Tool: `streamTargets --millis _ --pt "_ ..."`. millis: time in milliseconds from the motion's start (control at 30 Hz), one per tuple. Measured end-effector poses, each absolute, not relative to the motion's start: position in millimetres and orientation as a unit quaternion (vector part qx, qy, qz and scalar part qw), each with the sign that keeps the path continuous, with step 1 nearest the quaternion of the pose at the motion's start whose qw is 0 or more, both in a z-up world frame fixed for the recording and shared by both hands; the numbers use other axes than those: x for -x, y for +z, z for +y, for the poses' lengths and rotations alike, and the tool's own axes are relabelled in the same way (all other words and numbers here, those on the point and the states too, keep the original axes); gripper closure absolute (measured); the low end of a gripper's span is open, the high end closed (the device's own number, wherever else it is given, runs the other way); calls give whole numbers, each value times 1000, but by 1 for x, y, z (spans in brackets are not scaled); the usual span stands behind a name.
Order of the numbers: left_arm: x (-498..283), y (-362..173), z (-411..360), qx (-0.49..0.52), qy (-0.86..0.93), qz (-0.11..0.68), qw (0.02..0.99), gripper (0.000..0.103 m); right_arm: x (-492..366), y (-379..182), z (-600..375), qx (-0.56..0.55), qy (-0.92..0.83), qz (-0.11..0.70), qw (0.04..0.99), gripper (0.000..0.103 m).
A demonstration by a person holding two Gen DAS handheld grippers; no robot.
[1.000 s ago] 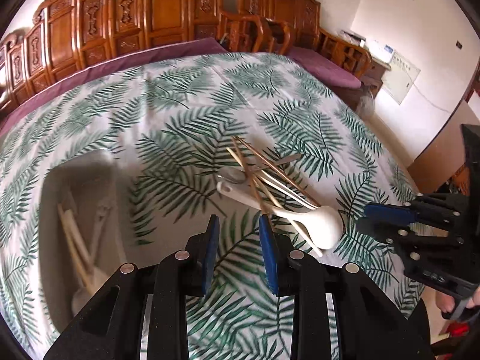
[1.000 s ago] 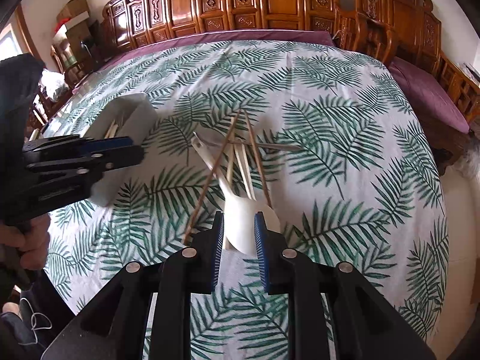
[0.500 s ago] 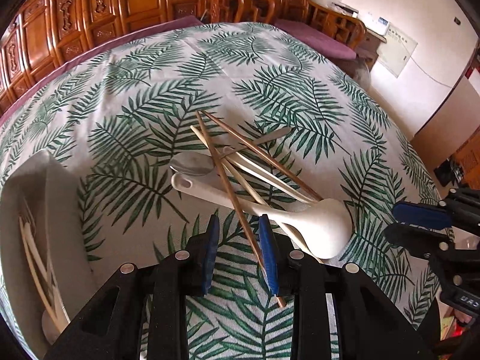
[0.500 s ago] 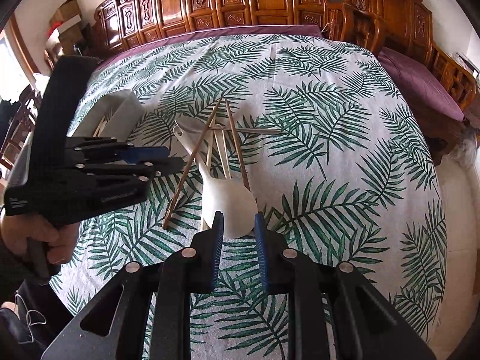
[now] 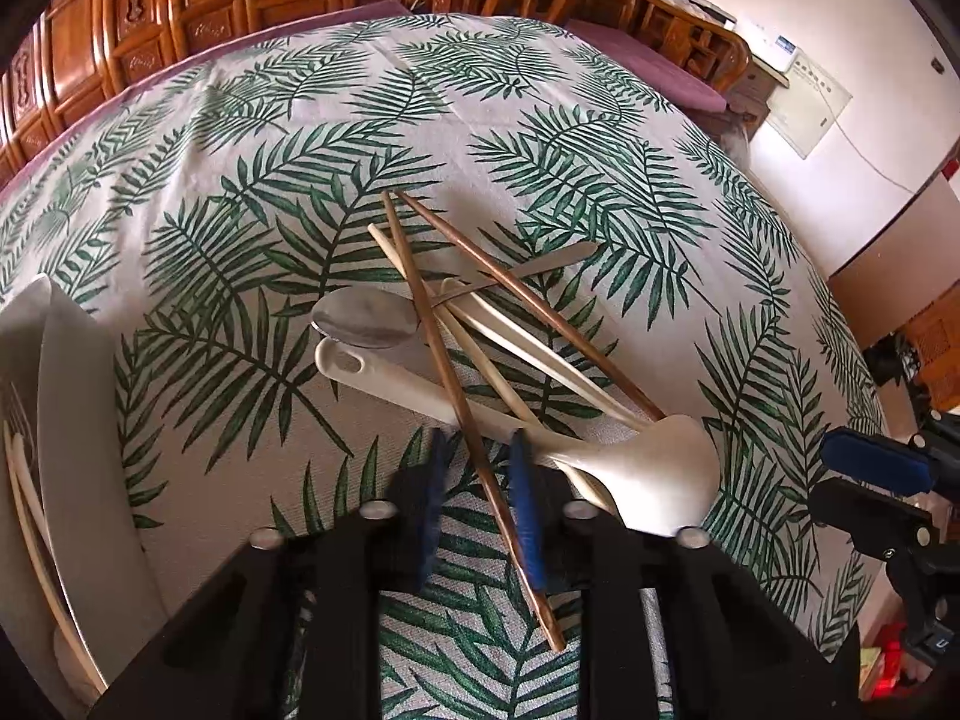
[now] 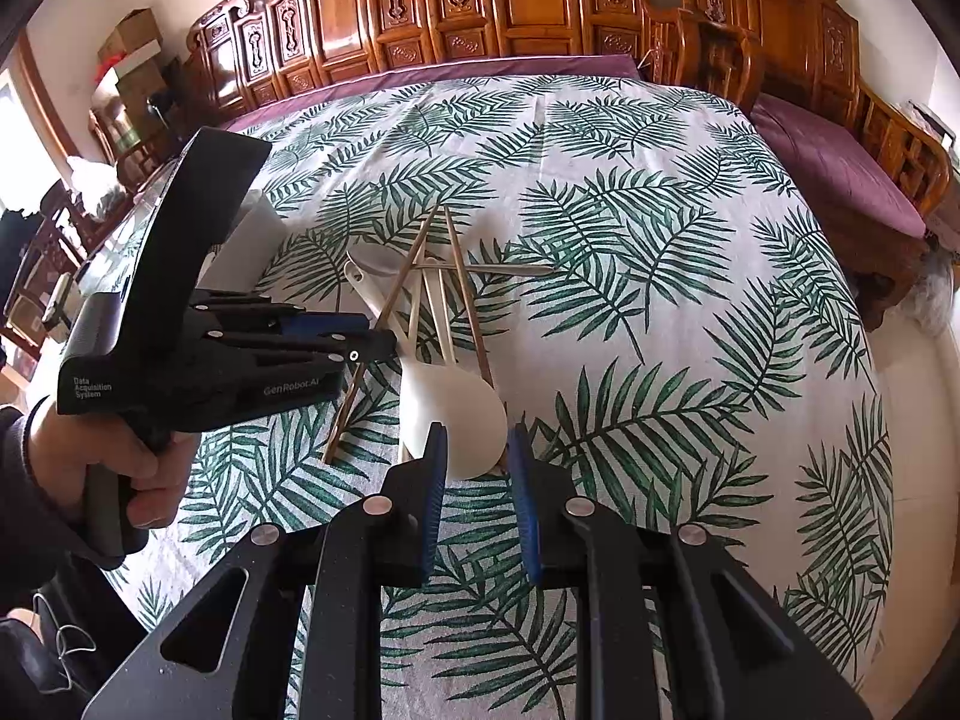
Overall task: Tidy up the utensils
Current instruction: 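Grasp a wooden chopstick with the left tool while the right grasps a white plastic spoon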
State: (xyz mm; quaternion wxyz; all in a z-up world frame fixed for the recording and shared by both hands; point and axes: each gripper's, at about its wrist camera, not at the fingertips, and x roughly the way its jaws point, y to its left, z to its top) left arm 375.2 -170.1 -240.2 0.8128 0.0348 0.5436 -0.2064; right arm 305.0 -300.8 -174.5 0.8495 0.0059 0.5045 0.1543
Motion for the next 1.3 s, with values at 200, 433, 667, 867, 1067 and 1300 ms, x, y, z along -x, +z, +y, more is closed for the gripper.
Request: streamTargets --millis 200,433,667,867,1067,1300 --pt "-370 -239 -162 -26 -205 544 813 98 -306 -175 -298 -8 155 504 849 80" --pt "-357 -221 -132 -17 -199 531 823 98 -311 -174 -283 -12 171 502 848 80" --pt "-345 -194 -101 6 -192 514 836 98 -325 -176 -263 11 185 504 844 80" --pt "-332 -167 -90 -5 -195 489 850 98 -343 -188 -247 39 200 520 829 80" --pt "-323 -149 -85 -1 -201 473 858 98 -360 -201 -235 60 211 537 814 80" --pt "-313 -140 -77 2 -201 466 861 98 -377 -212 -222 101 220 556 796 80"
